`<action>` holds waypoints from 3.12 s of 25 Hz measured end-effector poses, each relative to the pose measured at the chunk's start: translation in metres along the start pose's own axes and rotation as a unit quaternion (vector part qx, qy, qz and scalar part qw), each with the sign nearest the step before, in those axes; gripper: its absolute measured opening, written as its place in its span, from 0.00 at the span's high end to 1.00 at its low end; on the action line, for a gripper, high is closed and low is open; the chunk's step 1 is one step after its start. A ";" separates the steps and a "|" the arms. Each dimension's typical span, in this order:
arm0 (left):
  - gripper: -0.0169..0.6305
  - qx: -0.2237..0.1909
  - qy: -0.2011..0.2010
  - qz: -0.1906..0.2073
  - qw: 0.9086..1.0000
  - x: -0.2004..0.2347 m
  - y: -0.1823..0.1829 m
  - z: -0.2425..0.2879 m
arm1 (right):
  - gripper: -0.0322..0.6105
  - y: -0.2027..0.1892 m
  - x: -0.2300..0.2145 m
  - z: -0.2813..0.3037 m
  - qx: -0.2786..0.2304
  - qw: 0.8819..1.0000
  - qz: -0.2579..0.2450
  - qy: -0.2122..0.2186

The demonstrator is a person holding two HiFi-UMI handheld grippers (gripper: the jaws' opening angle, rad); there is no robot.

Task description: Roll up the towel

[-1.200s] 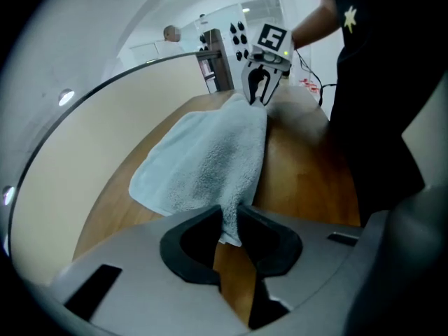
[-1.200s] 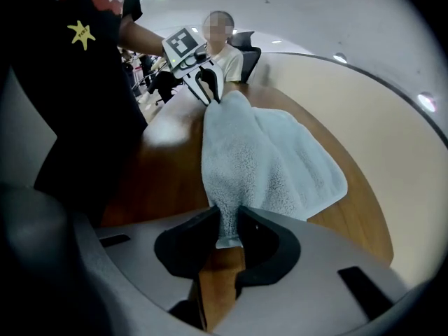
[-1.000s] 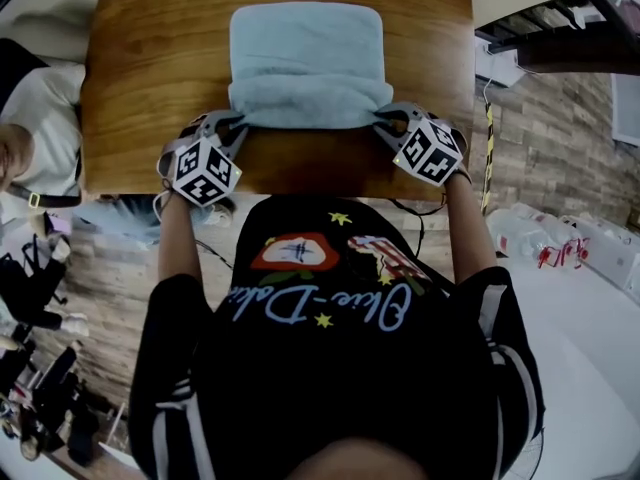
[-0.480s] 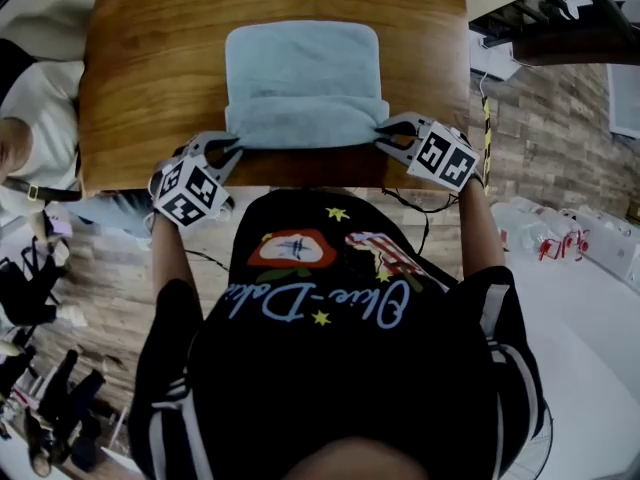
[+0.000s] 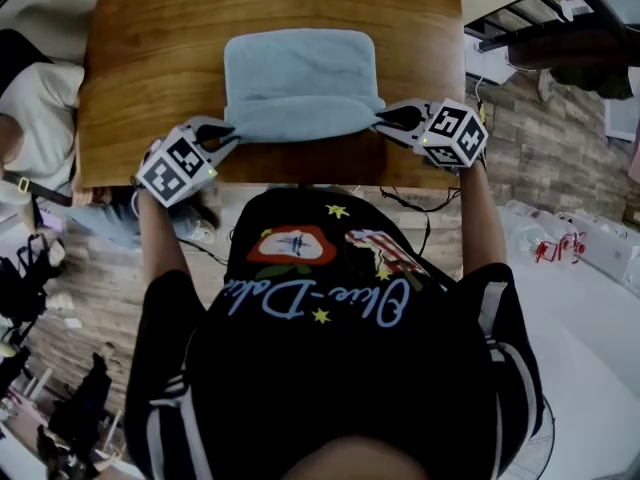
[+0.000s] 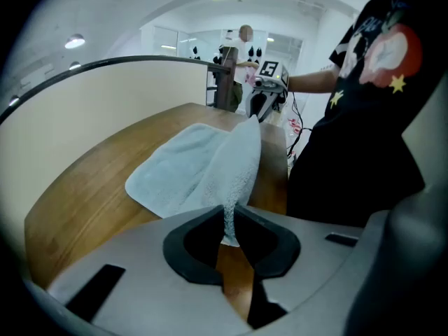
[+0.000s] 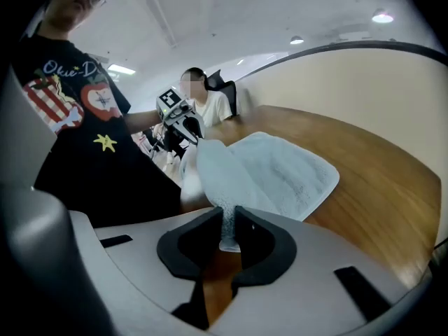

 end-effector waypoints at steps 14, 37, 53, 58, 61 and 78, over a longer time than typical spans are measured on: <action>0.91 0.005 0.038 -0.004 0.999 0.054 0.011 0.001 | 0.88 0.028 -0.030 -0.005 -0.027 0.999 0.020 -0.024; 0.70 -0.006 0.207 -0.025 0.978 0.108 -0.002 0.022 | 0.77 0.051 -0.083 0.013 -0.049 0.985 -0.021 -0.167; 0.70 0.020 0.173 0.058 0.983 0.013 -0.001 0.023 | 0.72 0.009 -0.005 0.025 0.043 0.968 -0.194 -0.150; 0.70 0.057 0.163 0.086 0.981 0.017 -0.007 0.038 | 0.70 -0.001 -0.016 0.041 0.085 0.955 -0.227 -0.169; 0.70 0.076 0.164 0.112 0.977 0.021 -0.010 0.045 | 0.70 -0.006 -0.022 0.049 0.105 0.947 -0.249 -0.175; 0.89 0.026 0.150 0.072 0.986 0.026 0.004 0.004 | 0.86 0.023 -0.003 0.009 0.055 0.971 -0.200 -0.119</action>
Point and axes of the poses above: the fingertips, and each gripper's own axes: z forward along the fingers, x to its left, y out of its top, the point moved 5 cm from there along -z, backward along the fingers, and after that the axes turned 13 degrees about z, right-handed, at the moved point
